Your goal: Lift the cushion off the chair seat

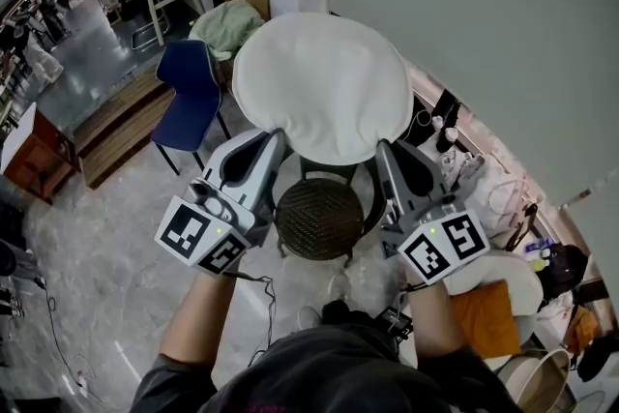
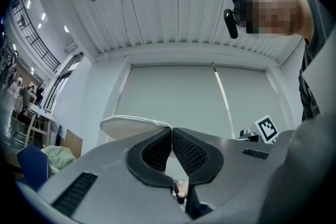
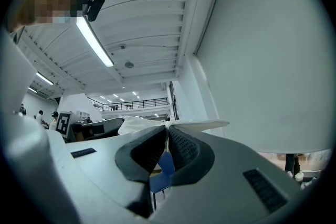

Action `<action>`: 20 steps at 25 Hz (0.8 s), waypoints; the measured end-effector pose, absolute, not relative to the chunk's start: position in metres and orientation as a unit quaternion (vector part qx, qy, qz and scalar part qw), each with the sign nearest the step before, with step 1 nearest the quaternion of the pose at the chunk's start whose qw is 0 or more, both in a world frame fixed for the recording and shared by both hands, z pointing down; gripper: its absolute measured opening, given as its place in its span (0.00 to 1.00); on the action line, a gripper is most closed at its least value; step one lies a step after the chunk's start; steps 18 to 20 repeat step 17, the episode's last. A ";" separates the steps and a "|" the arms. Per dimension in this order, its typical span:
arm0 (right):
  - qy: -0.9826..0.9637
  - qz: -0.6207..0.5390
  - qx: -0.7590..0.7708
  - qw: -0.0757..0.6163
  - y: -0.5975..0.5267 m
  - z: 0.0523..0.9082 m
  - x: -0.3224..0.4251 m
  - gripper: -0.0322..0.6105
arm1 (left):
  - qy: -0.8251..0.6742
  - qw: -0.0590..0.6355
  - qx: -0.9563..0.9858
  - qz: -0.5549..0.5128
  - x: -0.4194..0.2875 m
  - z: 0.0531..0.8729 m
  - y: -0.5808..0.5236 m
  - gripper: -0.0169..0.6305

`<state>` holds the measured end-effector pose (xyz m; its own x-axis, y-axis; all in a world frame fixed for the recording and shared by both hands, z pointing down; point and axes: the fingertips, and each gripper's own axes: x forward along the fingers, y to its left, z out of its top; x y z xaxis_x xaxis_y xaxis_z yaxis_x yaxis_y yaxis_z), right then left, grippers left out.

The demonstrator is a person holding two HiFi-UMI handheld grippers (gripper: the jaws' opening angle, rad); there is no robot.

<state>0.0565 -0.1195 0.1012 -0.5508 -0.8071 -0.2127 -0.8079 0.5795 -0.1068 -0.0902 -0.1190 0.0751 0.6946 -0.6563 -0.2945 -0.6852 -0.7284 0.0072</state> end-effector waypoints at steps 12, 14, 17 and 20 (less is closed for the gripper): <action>0.880 0.001 -0.459 0.118 -0.125 0.104 0.055 0.09 | 0.366 0.050 -0.919 0.140 -0.091 0.077 -0.124 0.05; 0.881 0.001 -0.459 0.117 -0.126 0.103 0.055 0.09 | 0.366 0.049 -0.919 0.140 -0.091 0.077 -0.125 0.05; 0.881 0.000 -0.459 0.115 -0.128 0.103 0.055 0.09 | 0.367 0.049 -0.918 0.140 -0.092 0.076 -0.127 0.05; 0.881 0.000 -0.459 0.115 -0.128 0.103 0.055 0.09 | 0.367 0.049 -0.918 0.140 -0.092 0.076 -0.127 0.05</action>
